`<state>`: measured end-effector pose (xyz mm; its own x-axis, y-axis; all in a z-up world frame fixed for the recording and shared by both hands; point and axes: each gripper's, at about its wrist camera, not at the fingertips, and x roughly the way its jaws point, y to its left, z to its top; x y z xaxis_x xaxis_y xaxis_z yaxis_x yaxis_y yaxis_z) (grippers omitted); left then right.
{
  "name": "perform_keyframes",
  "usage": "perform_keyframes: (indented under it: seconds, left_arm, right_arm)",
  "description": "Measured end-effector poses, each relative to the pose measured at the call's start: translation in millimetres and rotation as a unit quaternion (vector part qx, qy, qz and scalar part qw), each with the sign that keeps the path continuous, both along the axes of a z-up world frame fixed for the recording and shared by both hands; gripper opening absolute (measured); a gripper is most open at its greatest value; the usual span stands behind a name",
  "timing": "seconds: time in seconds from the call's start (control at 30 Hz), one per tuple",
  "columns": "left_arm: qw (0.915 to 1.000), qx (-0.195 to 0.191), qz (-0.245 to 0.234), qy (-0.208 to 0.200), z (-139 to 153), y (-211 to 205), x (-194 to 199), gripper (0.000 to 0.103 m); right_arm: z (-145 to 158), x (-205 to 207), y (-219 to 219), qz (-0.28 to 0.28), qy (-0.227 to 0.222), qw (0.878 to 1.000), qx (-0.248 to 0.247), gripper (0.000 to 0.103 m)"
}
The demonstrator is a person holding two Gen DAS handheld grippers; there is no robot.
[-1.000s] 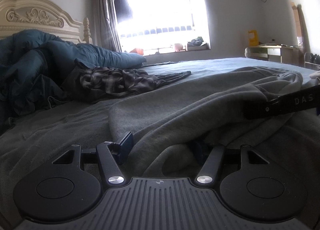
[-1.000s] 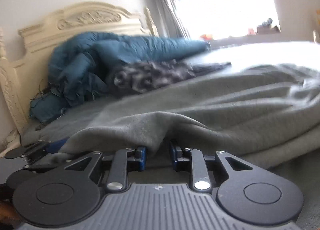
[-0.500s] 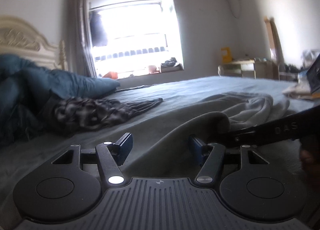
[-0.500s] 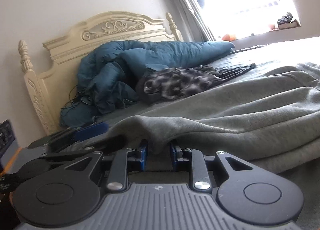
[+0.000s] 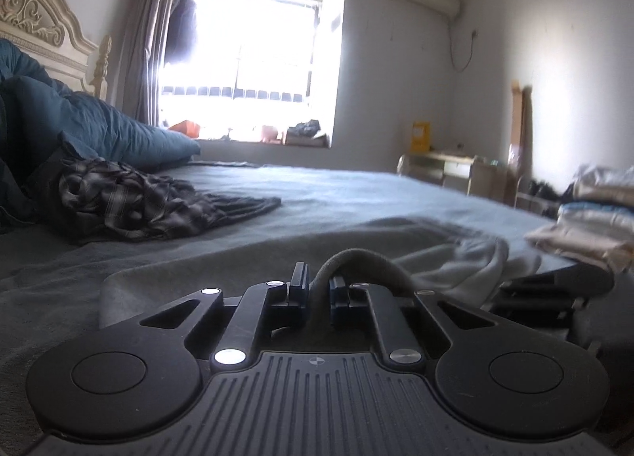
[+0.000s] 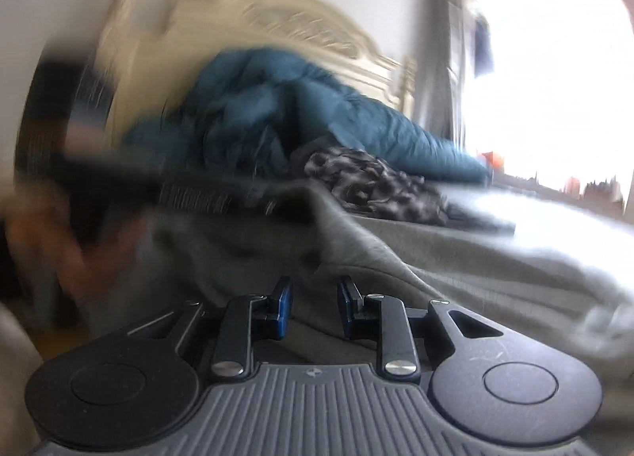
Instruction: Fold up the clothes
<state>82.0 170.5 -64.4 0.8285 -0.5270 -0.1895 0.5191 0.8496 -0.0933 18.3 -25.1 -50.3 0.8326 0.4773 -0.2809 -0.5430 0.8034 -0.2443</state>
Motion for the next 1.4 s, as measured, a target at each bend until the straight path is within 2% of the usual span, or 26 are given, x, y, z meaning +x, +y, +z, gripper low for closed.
perform_keyframes:
  seconds: [0.07, 0.13, 0.2, 0.27, 0.4, 0.5, 0.6, 0.7, 0.77, 0.87, 0.9, 0.97, 1.1, 1.2, 1.4]
  left_arm:
    - [0.9999, -0.011, -0.003, -0.002, 1.6, 1.3, 0.2, 0.008]
    - [0.9998, -0.017, -0.006, -0.007, 2.4, 2.5, -1.2, 0.008]
    - [0.9995, -0.027, -0.012, -0.013, 3.0, 4.4, -2.8, 0.008]
    - [0.999, -0.037, -0.02, -0.017, 3.7, 6.5, -4.4, 0.008]
    - [0.998, -0.052, -0.029, -0.018, 3.4, 9.8, -5.3, 0.007]
    - [0.9981, -0.053, -0.027, -0.017, 1.9, 10.5, -3.8, 0.007]
    - [0.998, -0.056, -0.024, -0.016, 1.8, 13.3, -3.8, 0.007]
    - [0.9981, -0.053, -0.022, -0.02, 1.7, 13.1, -5.0, 0.007]
    - [0.9982, -0.051, -0.022, -0.023, 1.8, 12.7, -6.3, 0.007]
    - [0.9981, -0.053, -0.023, -0.024, 1.2, 13.6, -7.5, 0.007]
    - [0.998, -0.053, -0.023, -0.024, 0.9, 14.0, -7.6, 0.007]
    - [0.9978, -0.057, -0.025, -0.024, 0.5, 14.9, -7.5, 0.007]
    - [0.9972, -0.063, -0.03, -0.026, 0.0, 16.1, -7.4, 0.007]
    - [0.997, -0.064, -0.035, -0.028, -0.9, 16.1, -9.3, 0.007]
    - [0.9976, -0.047, -0.048, -0.016, -7.2, 14.0, -10.0, 0.007]
  right_arm:
    - [-6.4, -8.1, 19.0, 0.011, -0.05, 0.996, -0.077, 0.026]
    - [-12.1, -12.6, 34.8, 0.017, -0.095, 0.988, -0.124, 0.023]
    - [-14.2, -10.8, 46.6, 0.018, -0.117, 0.983, -0.14, 0.023]
    - [-16.4, -1.8, 55.7, 0.007, -0.114, 0.983, -0.141, 0.023]
    - [-16.6, 25.5, 62.3, -0.052, -0.051, 0.991, -0.11, 0.022]
    - [-12.5, 31.3, 57.5, -0.071, -0.028, 0.993, -0.085, 0.022]
    - [-7.6, 7.9, 49.7, -0.037, -0.059, 0.995, -0.066, 0.023]
    - [-13.9, -13.1, 49.3, -0.025, -0.084, 0.991, -0.1, 0.023]
    - [-18.4, -16.3, 49.3, -0.035, -0.078, 0.989, -0.12, 0.023]
    - [-18.0, -5.0, 46.8, -0.069, -0.042, 0.99, -0.113, 0.018]
    - [-16.9, 0.9, 47.5, -0.079, -0.03, 0.991, -0.107, 0.014]
    - [-15.1, 8.8, 47.8, -0.09, -0.02, 0.991, -0.098, 0.01]
    - [-9.9, 6.9, 56.0, -0.071, -0.044, 0.993, -0.082, 0.01]
    - [-12.6, 14.1, 61.8, -0.066, -0.041, 0.994, -0.076, 0.01]
    - [-6.2, 41.4, 55.0, -0.098, 0.054, 0.994, -0.019, 0.006]
